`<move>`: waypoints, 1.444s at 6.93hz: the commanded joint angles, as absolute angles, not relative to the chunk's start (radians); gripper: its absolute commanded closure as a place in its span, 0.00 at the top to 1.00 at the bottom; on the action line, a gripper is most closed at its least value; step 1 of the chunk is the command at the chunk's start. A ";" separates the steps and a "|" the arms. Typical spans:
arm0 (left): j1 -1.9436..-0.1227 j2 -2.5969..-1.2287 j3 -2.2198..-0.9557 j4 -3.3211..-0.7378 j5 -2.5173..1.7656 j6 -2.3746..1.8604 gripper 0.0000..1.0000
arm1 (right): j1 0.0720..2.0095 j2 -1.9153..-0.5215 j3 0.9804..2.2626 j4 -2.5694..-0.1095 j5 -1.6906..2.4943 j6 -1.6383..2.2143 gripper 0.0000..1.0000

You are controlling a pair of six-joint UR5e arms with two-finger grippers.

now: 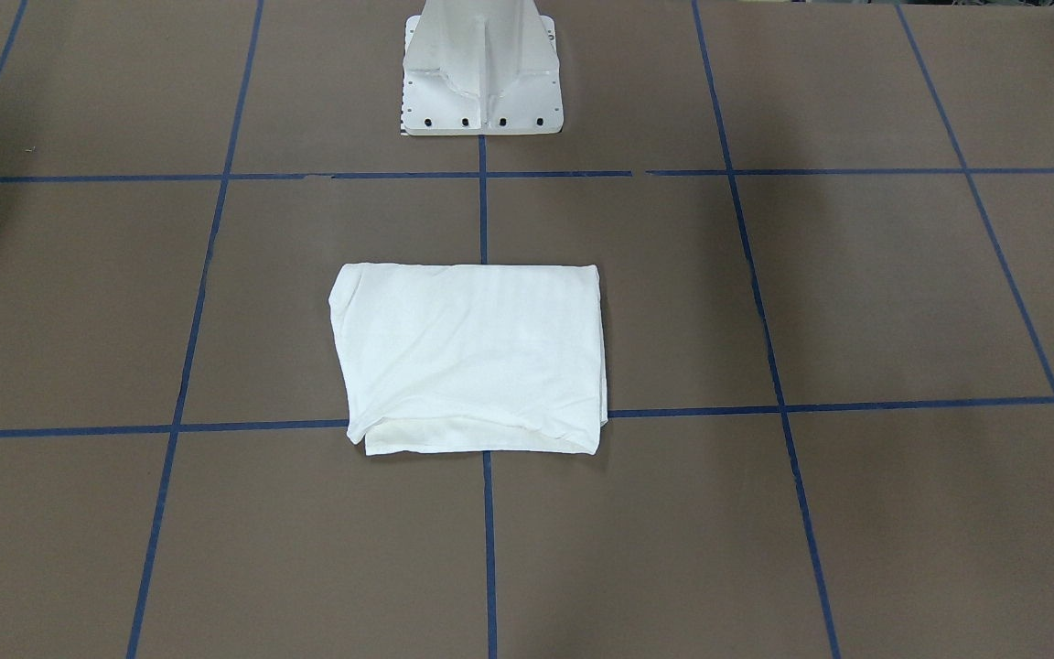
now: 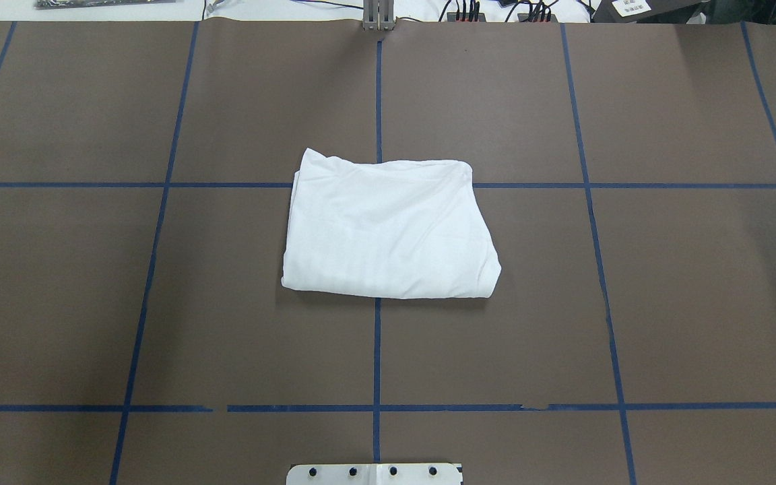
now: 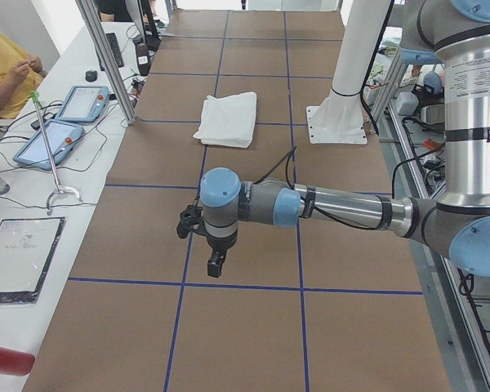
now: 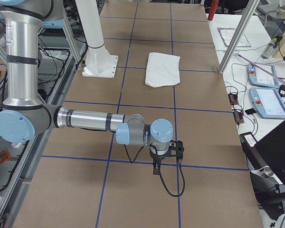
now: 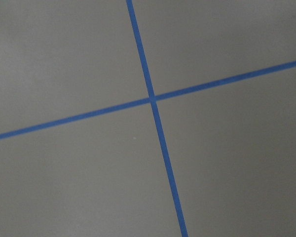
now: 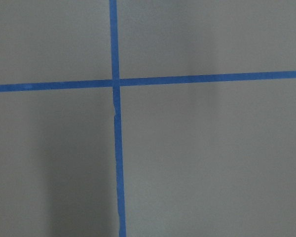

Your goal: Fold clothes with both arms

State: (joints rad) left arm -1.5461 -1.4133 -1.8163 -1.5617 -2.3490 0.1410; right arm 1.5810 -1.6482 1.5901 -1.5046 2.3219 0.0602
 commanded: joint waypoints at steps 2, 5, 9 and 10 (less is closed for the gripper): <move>-1.562 -1.361 -1.809 -1.565 -2.428 0.152 1.00 | 1.586 -1.675 1.588 -1.503 2.316 0.063 1.00; -1.633 -1.368 -1.805 -1.563 -2.381 0.147 1.00 | 1.594 -1.689 1.591 -1.503 2.301 0.064 1.00; -1.649 -1.361 -1.804 -1.566 -2.381 0.149 1.00 | 1.649 -1.678 1.652 -1.574 2.261 0.009 1.00; -1.649 -1.361 -1.804 -1.566 -2.379 0.149 1.00 | 1.648 -1.683 1.651 -1.572 2.261 0.017 1.00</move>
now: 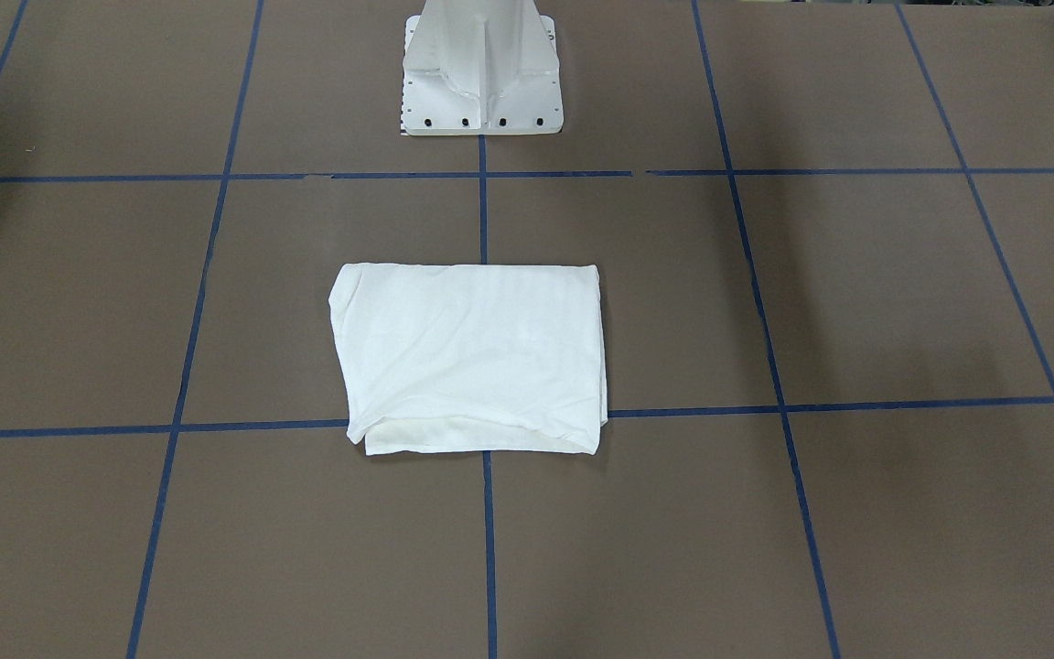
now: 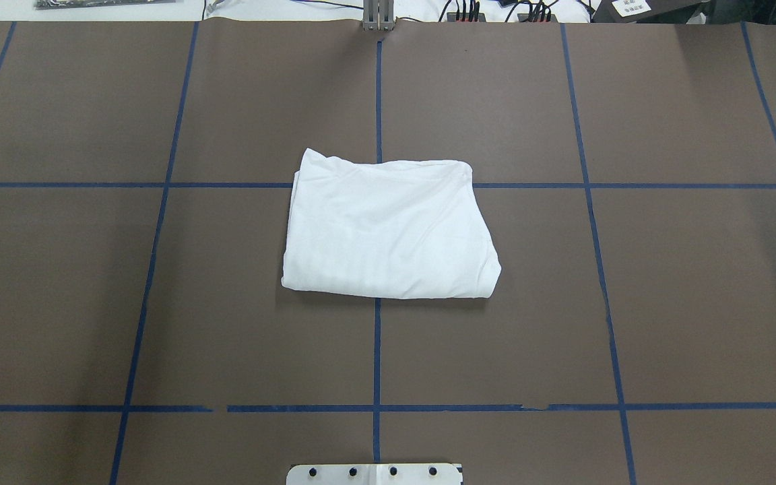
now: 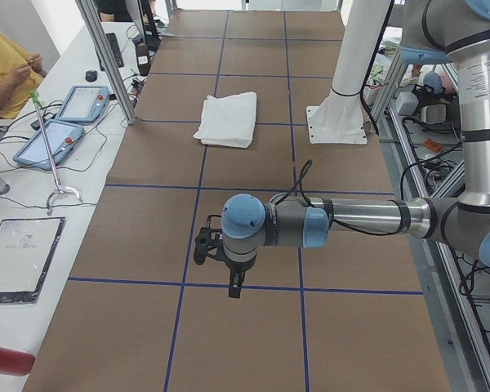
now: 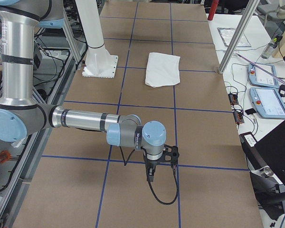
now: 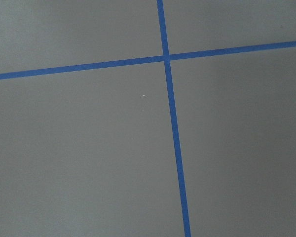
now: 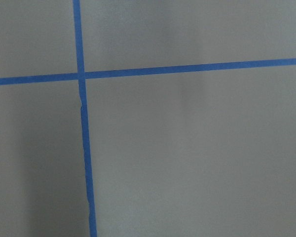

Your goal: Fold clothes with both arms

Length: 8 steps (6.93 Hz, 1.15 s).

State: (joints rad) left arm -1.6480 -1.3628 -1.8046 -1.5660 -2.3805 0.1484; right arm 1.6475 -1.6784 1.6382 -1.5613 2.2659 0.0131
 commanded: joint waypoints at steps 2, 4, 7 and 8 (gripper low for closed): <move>-1.649 -1.359 -1.807 -1.566 -2.379 0.150 1.00 | 1.647 -1.687 1.651 -1.566 2.264 0.015 1.00; -1.649 -1.362 -1.807 -1.566 -2.379 0.150 1.00 | 1.647 -1.687 1.651 -1.566 2.269 0.015 1.00; -1.648 -1.361 -1.807 -1.566 -2.379 0.149 1.00 | 1.647 -1.686 1.652 -1.565 2.273 0.015 1.00; -1.647 -1.361 -1.807 -1.566 -2.379 0.147 1.00 | 1.647 -1.687 1.652 -1.565 2.272 0.015 1.00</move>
